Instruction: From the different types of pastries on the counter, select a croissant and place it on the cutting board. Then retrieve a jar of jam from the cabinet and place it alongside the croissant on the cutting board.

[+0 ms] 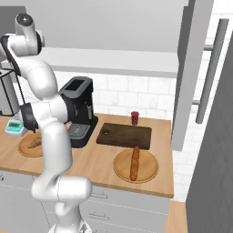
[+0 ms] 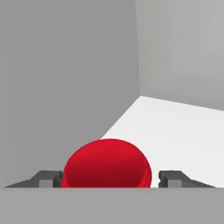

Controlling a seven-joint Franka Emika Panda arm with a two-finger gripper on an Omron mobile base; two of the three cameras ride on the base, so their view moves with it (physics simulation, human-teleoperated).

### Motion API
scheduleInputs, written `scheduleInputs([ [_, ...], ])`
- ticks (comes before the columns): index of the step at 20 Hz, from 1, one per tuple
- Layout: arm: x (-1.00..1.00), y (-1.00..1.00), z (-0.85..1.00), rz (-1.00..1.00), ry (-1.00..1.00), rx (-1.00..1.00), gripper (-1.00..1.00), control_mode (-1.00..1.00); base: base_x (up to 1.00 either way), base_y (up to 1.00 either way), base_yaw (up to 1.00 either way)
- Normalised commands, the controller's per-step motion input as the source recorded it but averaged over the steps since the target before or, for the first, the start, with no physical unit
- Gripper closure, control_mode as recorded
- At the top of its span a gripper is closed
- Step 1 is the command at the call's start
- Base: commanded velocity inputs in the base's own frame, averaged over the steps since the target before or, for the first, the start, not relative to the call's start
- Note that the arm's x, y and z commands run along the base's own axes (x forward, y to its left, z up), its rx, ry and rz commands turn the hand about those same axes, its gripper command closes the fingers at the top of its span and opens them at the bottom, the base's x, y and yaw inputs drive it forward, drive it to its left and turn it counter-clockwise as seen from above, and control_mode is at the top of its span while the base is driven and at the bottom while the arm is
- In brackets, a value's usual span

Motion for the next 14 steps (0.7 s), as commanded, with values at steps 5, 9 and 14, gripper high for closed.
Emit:
scheduleInputs([
  [5, -0.02, 0.03, 0.00, 0.01, 0.00, 0.00, 1.00, -1.00, 0.00, 0.00, 0.00],
  [9, -0.15, 0.00, 0.00, 0.00, -0.02, 0.00, 1.00, -1.00, 0.00, 0.00, 0.00],
  [14, -0.03, 0.00, 0.00, 0.00, -0.01, 0.00, 1.00, -1.00, 0.00, 0.00, 0.00],
])
